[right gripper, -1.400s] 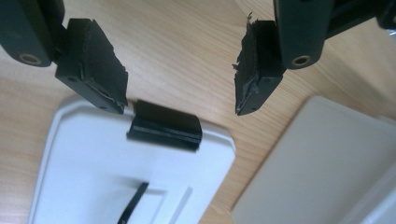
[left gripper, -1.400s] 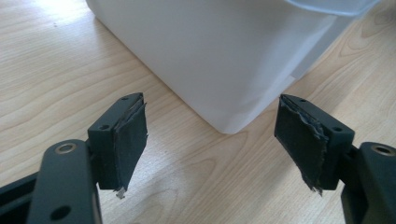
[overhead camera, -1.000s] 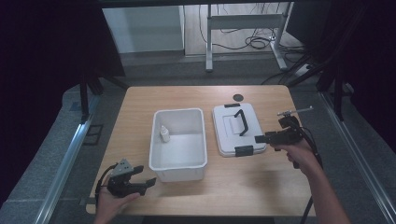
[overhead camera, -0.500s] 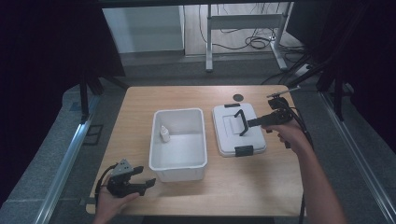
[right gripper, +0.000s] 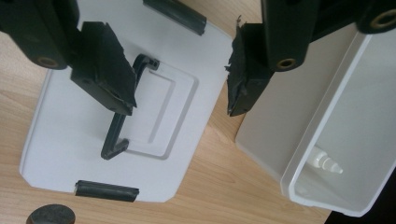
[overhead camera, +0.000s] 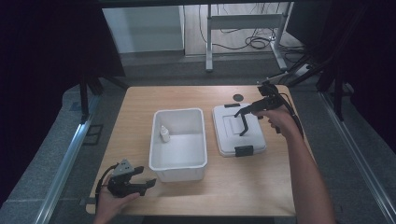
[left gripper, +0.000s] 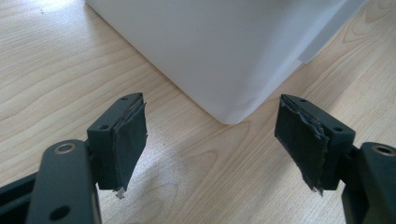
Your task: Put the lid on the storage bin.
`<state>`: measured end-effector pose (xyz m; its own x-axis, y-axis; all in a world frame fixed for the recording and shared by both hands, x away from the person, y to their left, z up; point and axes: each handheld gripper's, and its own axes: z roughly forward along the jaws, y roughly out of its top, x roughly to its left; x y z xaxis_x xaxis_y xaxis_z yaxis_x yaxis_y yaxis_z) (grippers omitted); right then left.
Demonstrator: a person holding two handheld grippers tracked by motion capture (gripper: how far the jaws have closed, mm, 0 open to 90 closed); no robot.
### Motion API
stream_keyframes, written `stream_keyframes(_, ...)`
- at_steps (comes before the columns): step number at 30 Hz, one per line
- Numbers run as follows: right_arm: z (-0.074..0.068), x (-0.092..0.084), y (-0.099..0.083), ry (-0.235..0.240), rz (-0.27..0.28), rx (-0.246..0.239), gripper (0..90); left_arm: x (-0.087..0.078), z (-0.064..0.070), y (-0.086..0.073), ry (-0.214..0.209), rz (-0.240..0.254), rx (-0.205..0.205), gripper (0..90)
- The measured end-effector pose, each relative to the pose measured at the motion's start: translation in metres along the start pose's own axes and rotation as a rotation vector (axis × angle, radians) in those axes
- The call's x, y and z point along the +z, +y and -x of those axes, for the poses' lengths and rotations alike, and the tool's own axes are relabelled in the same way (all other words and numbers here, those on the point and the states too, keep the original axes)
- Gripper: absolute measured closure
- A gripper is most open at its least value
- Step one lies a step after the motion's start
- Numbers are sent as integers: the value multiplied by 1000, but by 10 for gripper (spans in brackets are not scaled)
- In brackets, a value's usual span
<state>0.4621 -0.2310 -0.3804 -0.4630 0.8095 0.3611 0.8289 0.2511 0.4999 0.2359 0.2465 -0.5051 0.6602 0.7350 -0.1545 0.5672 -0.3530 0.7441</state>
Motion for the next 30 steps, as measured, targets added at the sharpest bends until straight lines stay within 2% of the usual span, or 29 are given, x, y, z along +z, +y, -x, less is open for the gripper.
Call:
stream_keyframes(5, 4, 9, 11, -25, -40, 24, 479, -1, -1, 0, -2, 4, -1, 254)
stream_keyframes(9, 8, 18, 22, -64, -78, 55, 505, 0, -1, 0, -7, 3, 2, 254)
stream_keyframes(13, 13, 29, 30, -93, -120, 72, 535, -1, -1, 0, -12, 4, 8, 254)
stream_keyframes(14, 17, 37, 32, -104, -144, 90, 545, -2, -2, 0, -17, 11, 6, 255)
stream_keyframes(17, 22, 44, 32, -114, -166, 98, 550, -3, -3, 0, -17, 15, 3, 254)
stream_keyframes(18, 26, 51, 31, -126, -191, 107, 559, -4, -3, 0, -19, 18, 1, 255)
stream_keyframes(25, 37, 70, 25, -134, -247, 157, 607, -2, -3, 0, -20, 13, 6, 254)
stream_keyframes(26, 41, 75, 22, -123, -258, 178, 625, -3, -2, 0, -21, 13, 6, 254)
stream_keyframes(30, 43, 83, 20, -116, -283, 187, 650, -2, -2, 0, -20, 11, 7, 255)
